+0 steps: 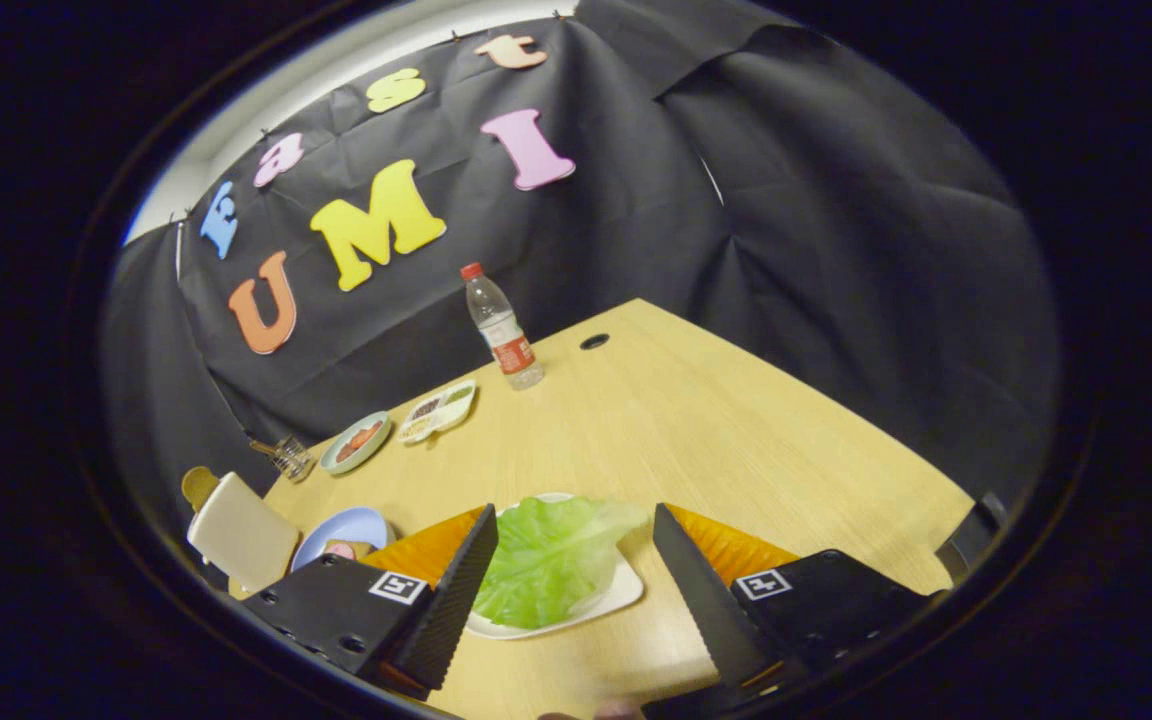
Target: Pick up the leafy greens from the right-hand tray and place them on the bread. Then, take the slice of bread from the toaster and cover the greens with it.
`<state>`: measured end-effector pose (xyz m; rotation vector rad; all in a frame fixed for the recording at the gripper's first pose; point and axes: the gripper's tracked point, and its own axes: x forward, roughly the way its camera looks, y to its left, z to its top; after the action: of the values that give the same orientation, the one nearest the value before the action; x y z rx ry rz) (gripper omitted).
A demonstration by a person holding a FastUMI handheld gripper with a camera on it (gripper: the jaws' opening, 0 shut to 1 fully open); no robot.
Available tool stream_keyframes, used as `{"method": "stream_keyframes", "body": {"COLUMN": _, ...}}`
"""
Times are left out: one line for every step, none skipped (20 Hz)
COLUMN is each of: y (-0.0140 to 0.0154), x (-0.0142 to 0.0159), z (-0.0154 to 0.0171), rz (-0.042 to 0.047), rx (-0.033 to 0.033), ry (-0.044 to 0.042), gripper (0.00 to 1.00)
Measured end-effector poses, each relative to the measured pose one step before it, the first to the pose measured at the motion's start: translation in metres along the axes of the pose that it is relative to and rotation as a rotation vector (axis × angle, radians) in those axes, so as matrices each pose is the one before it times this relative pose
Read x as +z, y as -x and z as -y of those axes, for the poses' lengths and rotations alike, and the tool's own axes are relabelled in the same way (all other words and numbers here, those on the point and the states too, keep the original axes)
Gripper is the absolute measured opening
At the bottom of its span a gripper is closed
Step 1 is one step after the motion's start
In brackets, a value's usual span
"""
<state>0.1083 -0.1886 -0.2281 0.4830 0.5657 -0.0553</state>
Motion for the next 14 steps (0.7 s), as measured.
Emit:
{"method": "stream_keyframes", "body": {"y": -0.00622, "x": 0.00037, "z": 0.00267, "rz": -0.01300, "rx": -0.00023, "ry": -0.02550, "gripper": 0.96}}
{"method": "stream_keyframes", "body": {"y": -0.00564, "x": -0.00209, "z": 0.00301, "rz": -0.01675, "rx": -0.00531, "ry": -0.01944, "gripper": 0.96}}
{"method": "stream_keyframes", "body": {"y": -0.00571, "x": -0.00025, "z": 0.00204, "rz": -0.01038, "rx": -0.00220, "ry": -0.01899, "gripper": 0.96}}
{"method": "stream_keyframes", "body": {"y": -0.00524, "x": -0.00027, "z": 0.00177, "rz": -0.00478, "rx": -0.00260, "ry": -0.01186, "gripper": 0.96}}
{"method": "stream_keyframes", "body": {"y": -0.00405, "x": -0.00016, "z": 0.00177, "rz": -0.00744, "rx": -0.00604, "ry": -0.00561, "gripper": 0.96}}
{"method": "stream_keyframes", "body": {"y": -0.00355, "x": -0.00070, "z": 0.00152, "rz": -0.00462, "rx": -0.00253, "ry": -0.00939, "gripper": 0.96}}
{"method": "stream_keyframes", "body": {"y": -0.00325, "x": -0.00027, "z": 0.00146, "rz": -0.00912, "rx": 0.00092, "ry": -0.01830, "gripper": 0.96}}
{"method": "stream_keyframes", "body": {"y": -0.00099, "x": -0.00121, "z": -0.00003, "rz": -0.01019, "rx": 0.00779, "ry": -0.02873, "gripper": 0.96}}
{"method": "stream_keyframes", "body": {"y": -0.00125, "x": -0.00074, "z": 0.00116, "rz": -0.00866, "rx": 0.00227, "ry": -0.02635, "gripper": 0.96}}
{"method": "stream_keyframes", "body": {"y": -0.00029, "x": -0.00166, "z": 0.00076, "rz": -0.00491, "rx": 0.00629, "ry": -0.01836, "gripper": 0.96}}
{"method": "stream_keyframes", "body": {"y": 0.00160, "x": 0.00070, "z": 0.00216, "rz": 0.00224, "rx": -0.00447, "ry": -0.00537, "gripper": 0.96}}
{"method": "stream_keyframes", "body": {"y": -0.00409, "x": -0.00080, "z": 0.00222, "rz": -0.00126, "rx": -0.01006, "ry": 0.00008, "gripper": 0.92}}
{"method": "stream_keyframes", "body": {"y": -0.00095, "x": 0.00053, "z": -0.00036, "rz": -0.00119, "rx": -0.00824, "ry": -0.00369, "gripper": 0.87}}
{"method": "stream_keyframes", "body": {"y": -0.00442, "x": -0.00041, "z": -0.00396, "rz": -0.00295, "rx": -0.00155, "ry": -0.00917, "gripper": 0.79}}
